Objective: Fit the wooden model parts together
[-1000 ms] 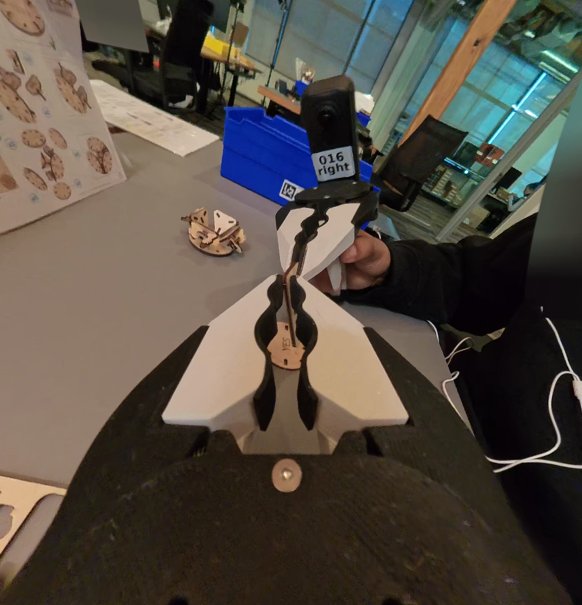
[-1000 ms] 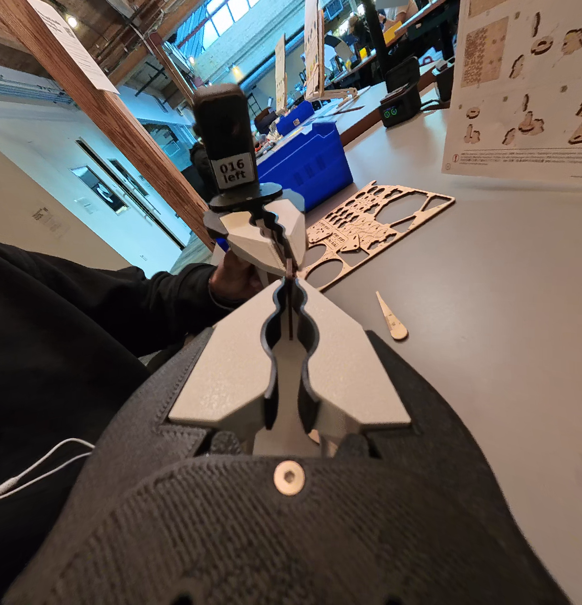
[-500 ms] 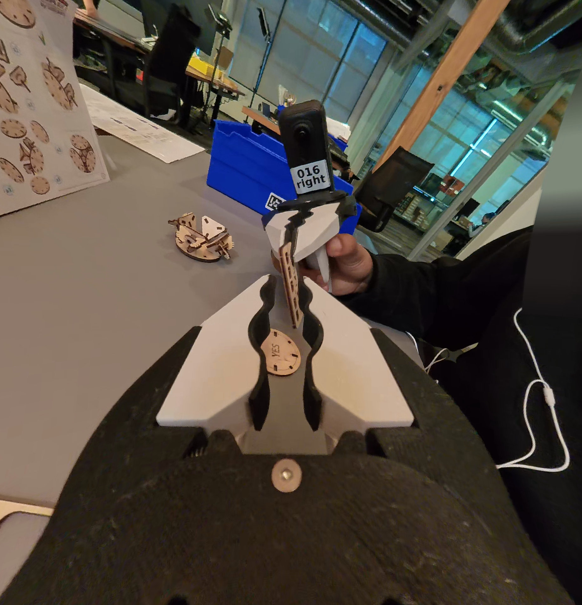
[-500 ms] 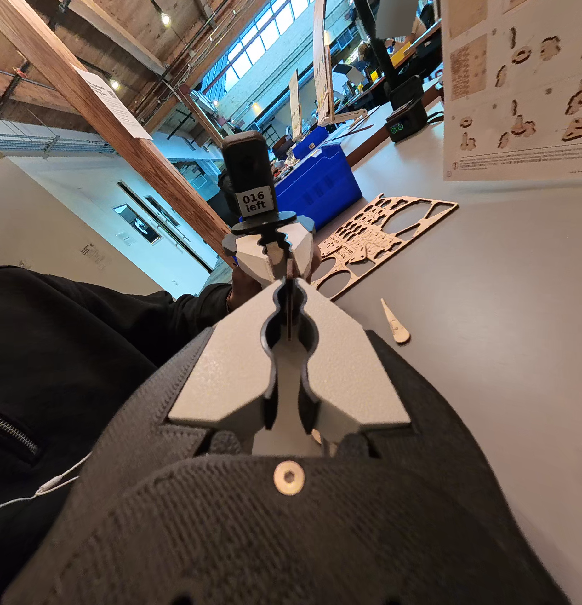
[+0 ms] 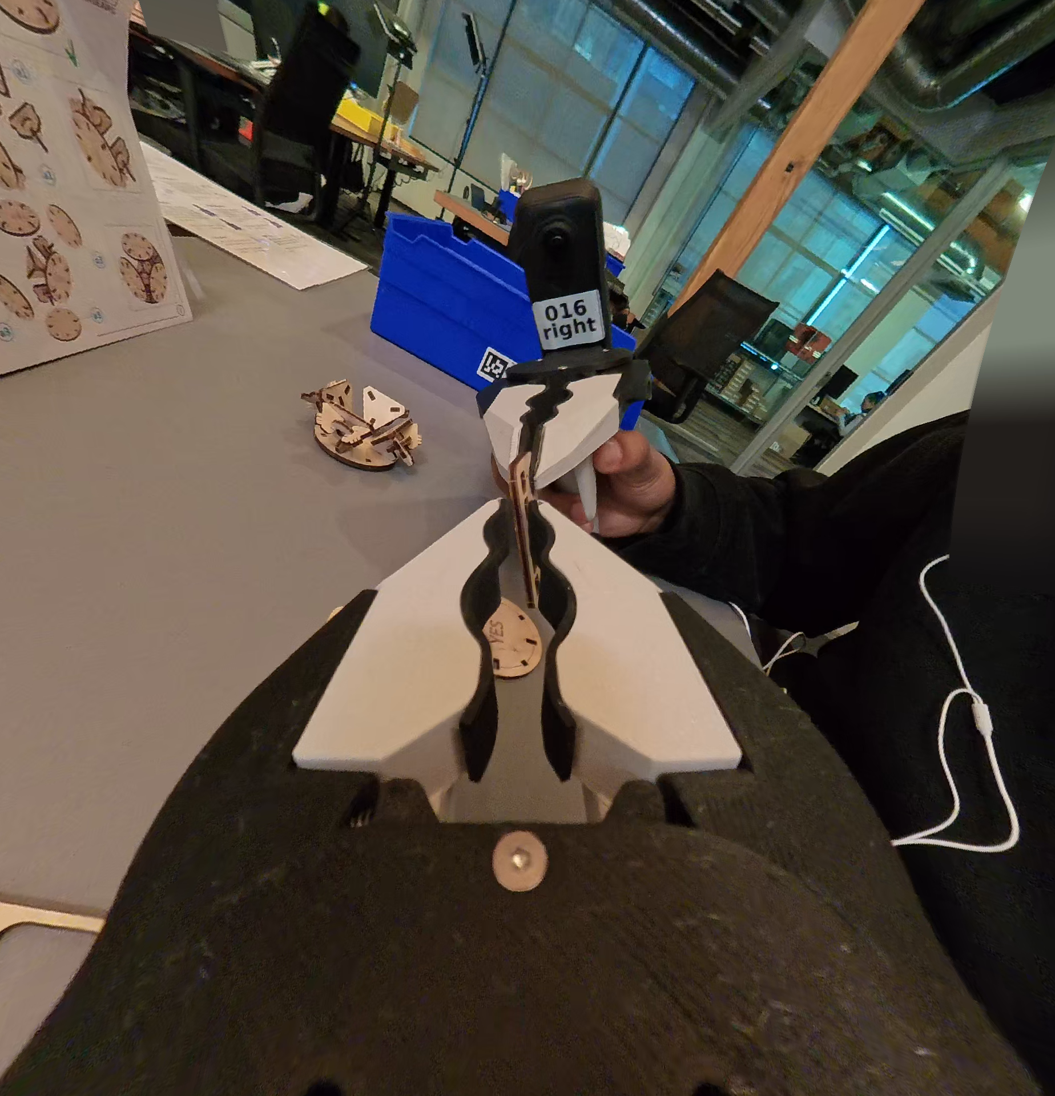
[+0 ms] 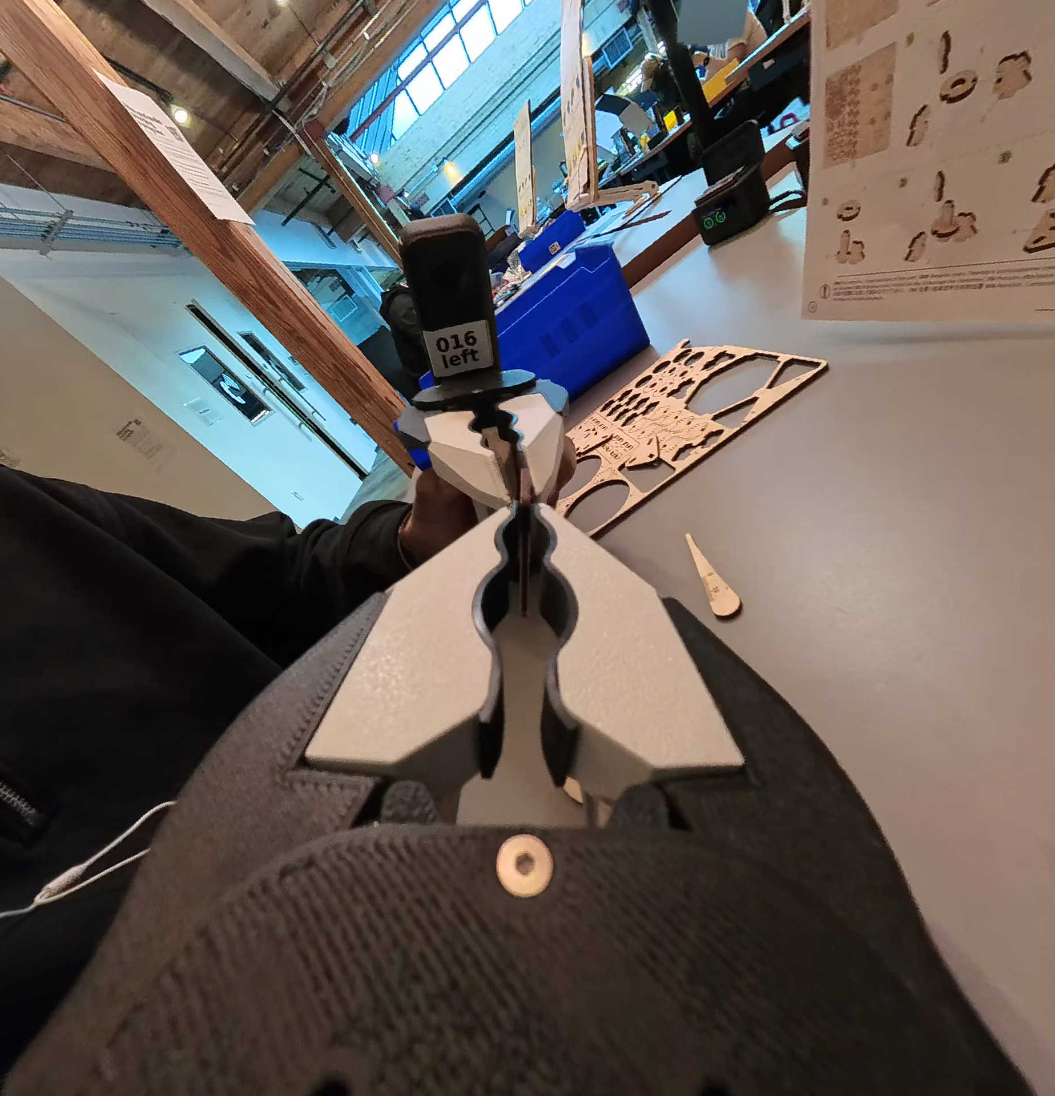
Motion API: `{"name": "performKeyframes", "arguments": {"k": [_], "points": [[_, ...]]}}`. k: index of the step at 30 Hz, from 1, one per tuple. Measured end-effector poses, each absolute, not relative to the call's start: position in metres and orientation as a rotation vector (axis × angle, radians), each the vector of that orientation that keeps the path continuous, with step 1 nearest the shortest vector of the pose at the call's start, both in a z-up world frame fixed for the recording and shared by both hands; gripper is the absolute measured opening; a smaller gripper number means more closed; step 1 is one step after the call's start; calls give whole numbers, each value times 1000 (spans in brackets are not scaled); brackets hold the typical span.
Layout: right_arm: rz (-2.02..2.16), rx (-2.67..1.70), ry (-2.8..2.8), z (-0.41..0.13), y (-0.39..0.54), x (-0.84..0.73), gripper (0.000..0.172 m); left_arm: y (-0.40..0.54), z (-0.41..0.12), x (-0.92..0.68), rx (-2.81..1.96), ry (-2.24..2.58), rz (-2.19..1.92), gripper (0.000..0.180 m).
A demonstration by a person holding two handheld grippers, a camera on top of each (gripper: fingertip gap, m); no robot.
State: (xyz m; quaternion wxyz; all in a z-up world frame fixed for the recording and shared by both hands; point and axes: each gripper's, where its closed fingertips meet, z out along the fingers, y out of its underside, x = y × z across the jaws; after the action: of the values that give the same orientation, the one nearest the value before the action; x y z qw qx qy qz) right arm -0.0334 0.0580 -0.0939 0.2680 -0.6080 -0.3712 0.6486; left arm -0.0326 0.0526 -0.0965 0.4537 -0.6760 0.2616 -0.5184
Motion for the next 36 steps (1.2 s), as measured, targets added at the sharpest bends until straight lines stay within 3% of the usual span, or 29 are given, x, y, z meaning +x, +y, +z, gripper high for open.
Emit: {"name": "performKeyframes", "arguments": {"k": [20, 27, 36], "points": [[1516, -1664, -1078, -101, 56, -41, 0, 55, -102, -36, -1715, 663, -1171, 1], [957, -1579, -1284, -112, 56, -44, 0, 60, -109, -40, -1792, 600, -1202, 1], [932, -1419, -1301, -95, 51, -43, 0, 54, -92, -39, -1660, 659, -1219, 1]]}}
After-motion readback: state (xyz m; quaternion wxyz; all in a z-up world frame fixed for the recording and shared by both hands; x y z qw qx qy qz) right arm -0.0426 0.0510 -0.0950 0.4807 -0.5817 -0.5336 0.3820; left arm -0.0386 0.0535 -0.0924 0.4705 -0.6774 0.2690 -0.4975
